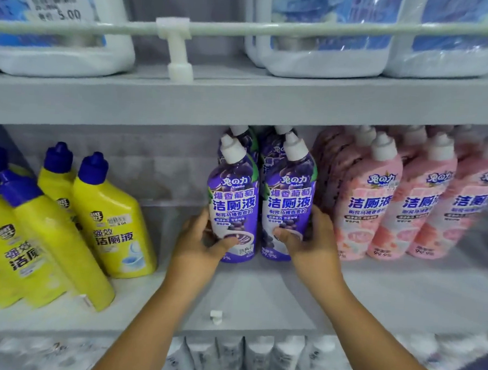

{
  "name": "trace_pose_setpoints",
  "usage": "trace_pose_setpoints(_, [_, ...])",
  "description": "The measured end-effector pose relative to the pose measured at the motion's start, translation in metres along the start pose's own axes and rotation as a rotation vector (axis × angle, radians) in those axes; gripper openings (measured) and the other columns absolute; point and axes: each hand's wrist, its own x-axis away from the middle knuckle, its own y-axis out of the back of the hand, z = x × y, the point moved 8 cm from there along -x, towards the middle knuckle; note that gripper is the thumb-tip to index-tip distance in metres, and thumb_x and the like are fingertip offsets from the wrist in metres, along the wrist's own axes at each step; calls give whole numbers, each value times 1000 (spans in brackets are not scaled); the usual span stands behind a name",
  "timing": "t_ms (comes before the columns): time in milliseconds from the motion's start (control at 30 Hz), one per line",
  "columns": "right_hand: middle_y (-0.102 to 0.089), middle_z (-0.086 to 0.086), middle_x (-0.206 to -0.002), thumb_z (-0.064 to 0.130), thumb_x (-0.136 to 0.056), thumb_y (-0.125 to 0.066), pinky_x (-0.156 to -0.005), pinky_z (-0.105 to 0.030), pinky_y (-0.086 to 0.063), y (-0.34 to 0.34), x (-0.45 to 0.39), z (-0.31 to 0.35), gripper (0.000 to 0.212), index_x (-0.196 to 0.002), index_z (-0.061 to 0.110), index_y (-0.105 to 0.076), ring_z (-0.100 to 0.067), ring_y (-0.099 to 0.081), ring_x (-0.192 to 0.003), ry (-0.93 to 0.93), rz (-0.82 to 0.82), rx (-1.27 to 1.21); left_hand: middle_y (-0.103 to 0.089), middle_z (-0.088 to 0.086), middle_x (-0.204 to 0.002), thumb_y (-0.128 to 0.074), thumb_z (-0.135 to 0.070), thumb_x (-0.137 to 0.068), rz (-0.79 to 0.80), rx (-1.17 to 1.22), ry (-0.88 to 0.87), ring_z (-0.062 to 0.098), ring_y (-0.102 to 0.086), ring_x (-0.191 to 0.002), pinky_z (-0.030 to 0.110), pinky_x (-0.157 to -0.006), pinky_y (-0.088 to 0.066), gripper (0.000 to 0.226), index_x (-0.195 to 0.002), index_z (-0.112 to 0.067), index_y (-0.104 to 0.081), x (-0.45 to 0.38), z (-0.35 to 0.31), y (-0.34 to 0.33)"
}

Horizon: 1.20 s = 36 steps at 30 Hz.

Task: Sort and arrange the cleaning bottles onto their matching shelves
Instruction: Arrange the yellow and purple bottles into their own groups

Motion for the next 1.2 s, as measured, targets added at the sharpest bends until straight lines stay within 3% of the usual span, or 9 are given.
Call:
trace_pose_setpoints(67, [-69, 1, -119, 34, -65, -84, -94, -45, -57, -5, -14, -1, 64, -125, 28, -64, -16, -70, -107, -14, 49, 9, -73, -2, -109, -84, -47, -61, -10, 8, -6, 9, -72, -93, 34, -86, -58, 62, -119, -40, -64, -11, 0, -5])
trace_pose_setpoints(167, [-71, 3, -117, 33, -64, -81, -93, -42, -57, -10, -28, -3, 60, -122, 29, -65, -14, -70, -105, 5, 60, 18, -75, -8, -105, -89, -24, -71, -30, -3, -42, 1, -71, -88, 25, -79, -58, 55, -118, -35, -65, -25, 0, -13])
trace_pose_setpoints(300, [-72, 10, -110, 22, -70, -83, -93, -35, -56, -10, -38, 0, 50, -116, 28, -66, -8, -69, -101, 29, 29, 45, -71, 0, -113, -80, -45, -67, -41, -31, -47, 4, -72, -87, 34, -84, -61, 66, -130, -39, -59, -40, 6, -18])
trace_pose_setpoints(533, [-72, 11, -112, 23, -71, -81, -95, -38, -56, -18, -46, 3, 49, -118, 28, -64, -11, -69, -104, 62, 24, 34, -69, -3, -118, -75, -46, -75, -49, -35, -51, 5, -71, -93, 39, -87, -61, 70, -141, -42, -51, -49, 15, -19])
trace_pose_setpoints(700, [-66, 11, -116, 19, -77, -83, -86, -2, -42, -18, -44, 1, 50, -123, 25, -63, -3, -61, -105, 73, -1, 64, -67, 0, -120, -78, -41, -79, -73, -16, -62, 5, -70, -97, 30, -83, -61, 63, -136, -40, -53, -47, 23, -20])
trace_pose_setpoints(800, [-68, 12, -119, 22, -77, -84, -93, -13, -49, -21, -46, -14, 53, -125, 27, -62, -5, -64, -108, 31, 31, 71, -67, 0, -116, -85, -18, -80, -90, 59, -52, -7, -67, -90, 8, -70, -52, 59, -133, -25, -59, -46, 26, -24])
trace_pose_setpoints(900, [-68, 8, -121, 27, -73, -85, -98, -35, -54, -25, -41, -27, 59, -127, 28, -61, -12, -65, -112, -12, 59, 132, -72, -5, -107, -83, -11, -82, -95, 109, -21, -10, -67, -84, 9, -68, -51, 46, -123, -18, -65, -46, 32, -24])
trace_pose_setpoints(1000, [-67, 6, -123, 23, -74, -87, -98, -34, -53, -26, -41, -32, 60, -128, 28, -62, -15, -64, -113, -18, 61, 147, -76, -8, -104, -80, -12, -85, -74, 150, 14, -4, -71, -87, 17, -73, -53, 37, -119, -22, -67, -48, 36, -25])
trace_pose_setpoints(1200, [-68, 8, -120, 18, -79, -83, -89, -24, -51, -28, -39, -34, 54, -128, 25, -61, -11, -65, -107, -86, 96, 100, -70, -15, -97, -76, -8, -89, -43, 127, 41, -14, -67, -76, 5, -63, -49, 35, -120, -19, -64, -43, 32, -29])
